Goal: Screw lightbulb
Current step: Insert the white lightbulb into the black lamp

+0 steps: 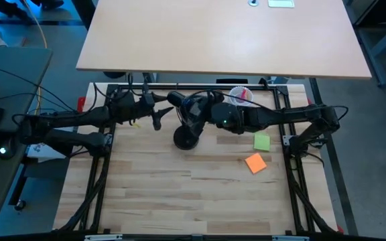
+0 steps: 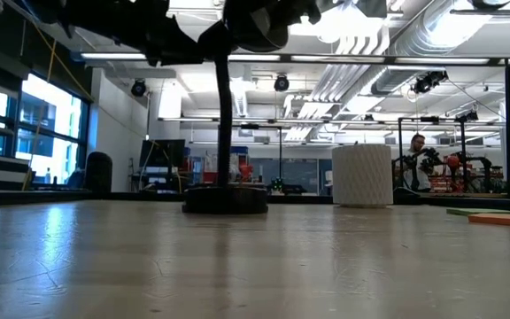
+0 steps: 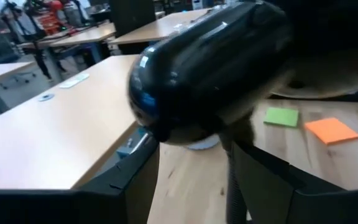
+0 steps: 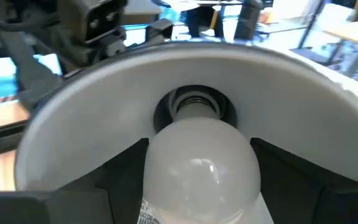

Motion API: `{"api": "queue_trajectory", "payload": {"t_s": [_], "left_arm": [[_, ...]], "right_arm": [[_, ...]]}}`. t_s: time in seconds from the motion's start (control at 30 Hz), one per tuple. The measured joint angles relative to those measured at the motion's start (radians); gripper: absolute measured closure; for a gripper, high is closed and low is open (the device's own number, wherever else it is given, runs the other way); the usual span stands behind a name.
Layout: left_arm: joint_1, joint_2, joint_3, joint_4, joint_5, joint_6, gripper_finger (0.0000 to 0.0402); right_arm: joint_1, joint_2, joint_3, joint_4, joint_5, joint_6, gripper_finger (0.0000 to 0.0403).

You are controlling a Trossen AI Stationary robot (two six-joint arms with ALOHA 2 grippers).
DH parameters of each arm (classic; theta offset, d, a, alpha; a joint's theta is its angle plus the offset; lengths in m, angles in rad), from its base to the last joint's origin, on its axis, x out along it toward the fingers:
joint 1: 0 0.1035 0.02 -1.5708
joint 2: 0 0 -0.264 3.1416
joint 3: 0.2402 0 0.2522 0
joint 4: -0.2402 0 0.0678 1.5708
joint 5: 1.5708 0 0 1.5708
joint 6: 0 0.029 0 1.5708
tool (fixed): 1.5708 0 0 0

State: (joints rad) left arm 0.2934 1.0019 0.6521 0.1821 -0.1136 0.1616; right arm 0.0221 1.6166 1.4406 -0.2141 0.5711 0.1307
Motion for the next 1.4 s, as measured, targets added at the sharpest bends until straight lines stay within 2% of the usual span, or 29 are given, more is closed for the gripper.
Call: {"api": "queue_trajectory", "payload": {"t_s": [0.1,0.47,0.67,0.83,0.97,1.17,1.33,1.4], "left_arm": [[-0.018,0.0,0.0,0.0,-0.039,0.0,0.0204],[-0.067,0.0,-0.001,0.01,-0.117,0.03,0.0204],[-0.113,-0.001,-0.001,0.021,-0.393,0.131,0.0204],[-0.137,-0.001,-0.001,-0.002,-0.486,0.129,0.0204],[-0.188,-0.001,-0.001,-0.005,-0.596,0.14,0.0204],[-0.332,-0.001,-0.001,0.0,-0.632,0.172,0.0204],[-0.485,-0.001,-0.001,0.005,-0.799,0.264,0.0204],[-0.528,0.002,-0.001,0.035,-0.864,0.302,0.0204]], "right_arm": [[-0.007,-0.011,0.0,-0.01,-0.045,0.004,0.0132],[0.014,-0.012,-0.001,-0.073,-0.012,-0.055,0.0128],[0.026,-0.012,-0.001,-0.071,0.041,-0.103,0.0128],[0.075,-0.017,-0.002,-0.117,0.154,-0.179,0.0128],[0.123,-0.033,-0.002,-0.163,0.164,-0.199,0.0132],[0.21,-0.063,-0.002,-0.323,0.212,-0.192,0.0141],[0.306,-0.151,-0.021,-0.431,0.197,-0.219,0.0142],[0.339,-0.191,-0.047,-0.429,0.146,-0.235,0.0143]]}}
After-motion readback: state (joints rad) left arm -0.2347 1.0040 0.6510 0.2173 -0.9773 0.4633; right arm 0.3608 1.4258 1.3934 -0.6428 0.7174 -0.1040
